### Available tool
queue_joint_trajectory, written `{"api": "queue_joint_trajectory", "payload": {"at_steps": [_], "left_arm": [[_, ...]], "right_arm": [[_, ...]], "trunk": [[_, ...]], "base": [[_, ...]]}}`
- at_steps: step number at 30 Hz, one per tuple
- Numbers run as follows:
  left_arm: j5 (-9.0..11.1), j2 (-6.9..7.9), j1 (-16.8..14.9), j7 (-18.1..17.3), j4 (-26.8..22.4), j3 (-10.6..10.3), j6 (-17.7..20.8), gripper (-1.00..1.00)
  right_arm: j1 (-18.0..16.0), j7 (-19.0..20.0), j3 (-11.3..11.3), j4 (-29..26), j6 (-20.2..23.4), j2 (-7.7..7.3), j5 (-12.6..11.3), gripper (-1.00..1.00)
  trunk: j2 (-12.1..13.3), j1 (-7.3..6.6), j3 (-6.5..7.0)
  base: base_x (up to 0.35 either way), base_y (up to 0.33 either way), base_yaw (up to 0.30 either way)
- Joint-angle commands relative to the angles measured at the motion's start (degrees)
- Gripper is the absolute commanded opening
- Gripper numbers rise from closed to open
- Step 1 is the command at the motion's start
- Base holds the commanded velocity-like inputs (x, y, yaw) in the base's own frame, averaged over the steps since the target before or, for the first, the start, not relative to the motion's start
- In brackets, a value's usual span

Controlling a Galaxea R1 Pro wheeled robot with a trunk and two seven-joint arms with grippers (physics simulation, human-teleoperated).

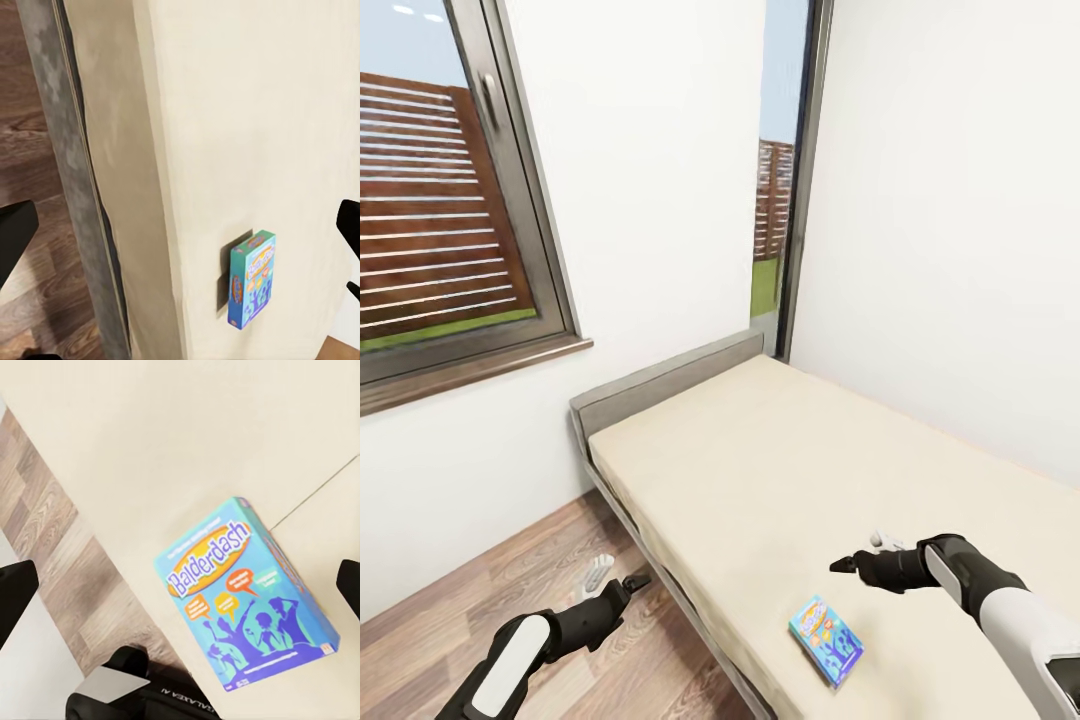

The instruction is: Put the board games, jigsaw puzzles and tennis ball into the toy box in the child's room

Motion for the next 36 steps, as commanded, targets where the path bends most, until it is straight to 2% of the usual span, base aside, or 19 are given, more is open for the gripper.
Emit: {"api": "queue_joint_trajectory", "payload": {"at_steps": [1, 12, 21, 36], "left_arm": [[0.15, 0.05, -0.03, 0.03, -0.03, -0.08, 0.1, 1.0], [0.15, 0.05, -0.03, 0.03, -0.03, -0.1, 0.1, 1.0], [0.22, 0.13, 0.07, -0.37, -0.03, 0.06, 0.1, 1.0], [0.26, 0.23, 0.14, -0.54, -0.03, 0.16, 0.1, 1.0]], "right_arm": [[-0.03, -0.05, 0.47, -0.09, 0.33, -0.04, -0.57, 1.0], [-0.03, -0.05, 0.57, -0.16, 0.38, 0.02, -0.65, 1.0], [-0.03, -0.05, 0.77, -0.16, 0.47, 0.03, -0.69, 1.0], [-0.03, -0.05, 0.7, -0.16, 3.28, 0.03, -0.65, 1.0]], "trunk": [[-0.45, 0.22, -0.24], [-4.86, 2.64, -2.21], [-4.86, 2.64, -2.21], [-4.86, 2.64, -2.21]], "base": [[0.0, 0.0, 0.0], [0.0, 0.0, 0.0], [0.0, 0.0, 0.0], [0.0, 0.0, 0.0]]}}
